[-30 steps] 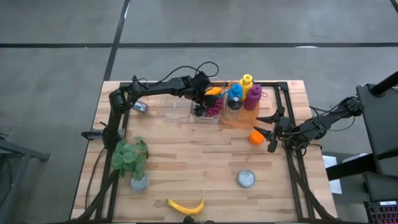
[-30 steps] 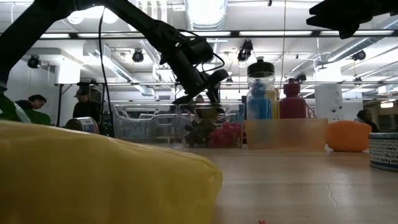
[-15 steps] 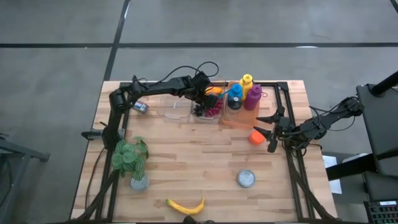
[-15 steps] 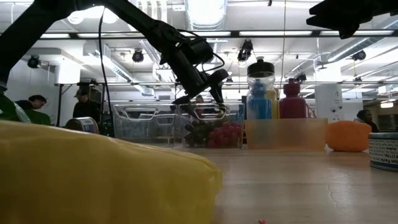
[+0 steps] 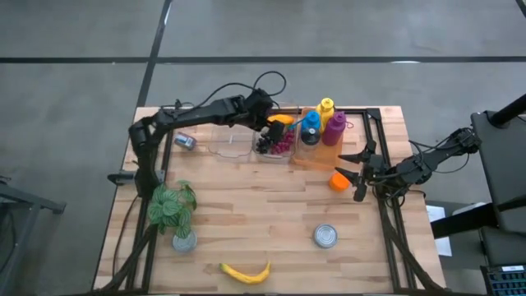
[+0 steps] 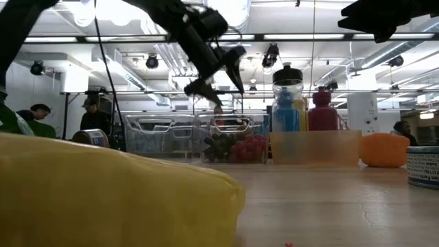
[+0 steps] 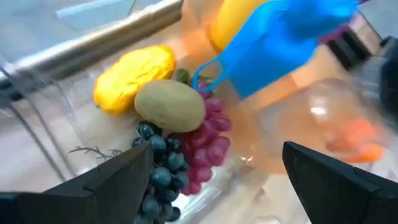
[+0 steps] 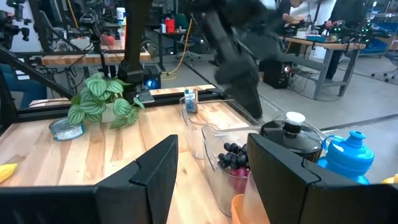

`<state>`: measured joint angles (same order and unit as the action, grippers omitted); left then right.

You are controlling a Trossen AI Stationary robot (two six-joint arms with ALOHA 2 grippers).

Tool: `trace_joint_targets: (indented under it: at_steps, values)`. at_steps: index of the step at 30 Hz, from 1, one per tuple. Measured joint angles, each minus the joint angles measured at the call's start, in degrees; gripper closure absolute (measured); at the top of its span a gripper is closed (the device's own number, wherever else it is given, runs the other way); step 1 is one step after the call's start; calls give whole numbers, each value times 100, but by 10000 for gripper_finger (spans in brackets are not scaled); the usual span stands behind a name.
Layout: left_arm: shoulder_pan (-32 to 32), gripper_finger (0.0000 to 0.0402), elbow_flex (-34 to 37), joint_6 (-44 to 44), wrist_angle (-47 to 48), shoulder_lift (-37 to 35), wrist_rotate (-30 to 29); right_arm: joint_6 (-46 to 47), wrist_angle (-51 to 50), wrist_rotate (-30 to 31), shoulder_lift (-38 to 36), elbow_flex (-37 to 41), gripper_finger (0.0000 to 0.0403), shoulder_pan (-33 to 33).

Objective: Pick & Place Food Item
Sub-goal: Put the yellow banana into the right transparent bin

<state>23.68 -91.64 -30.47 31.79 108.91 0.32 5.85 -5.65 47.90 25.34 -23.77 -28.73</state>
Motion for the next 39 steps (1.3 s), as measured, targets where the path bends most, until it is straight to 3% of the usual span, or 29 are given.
trace_joint_targets:
  at_steps: [13,21,26,39]
  values:
    - [-1658,38,0,51,773,-1146,-1277,7,0,0,-4,0,213,0]
    - [-3048,38,4,48,1270,-1202,-1538,2,1,0,-4,0,213,0]
    - [-3929,38,4,-71,1305,-1199,-2137,3,0,0,-4,0,213,0]
    - [-5694,38,99,-202,1460,-1154,-2845,0,2,0,-4,0,213,0]
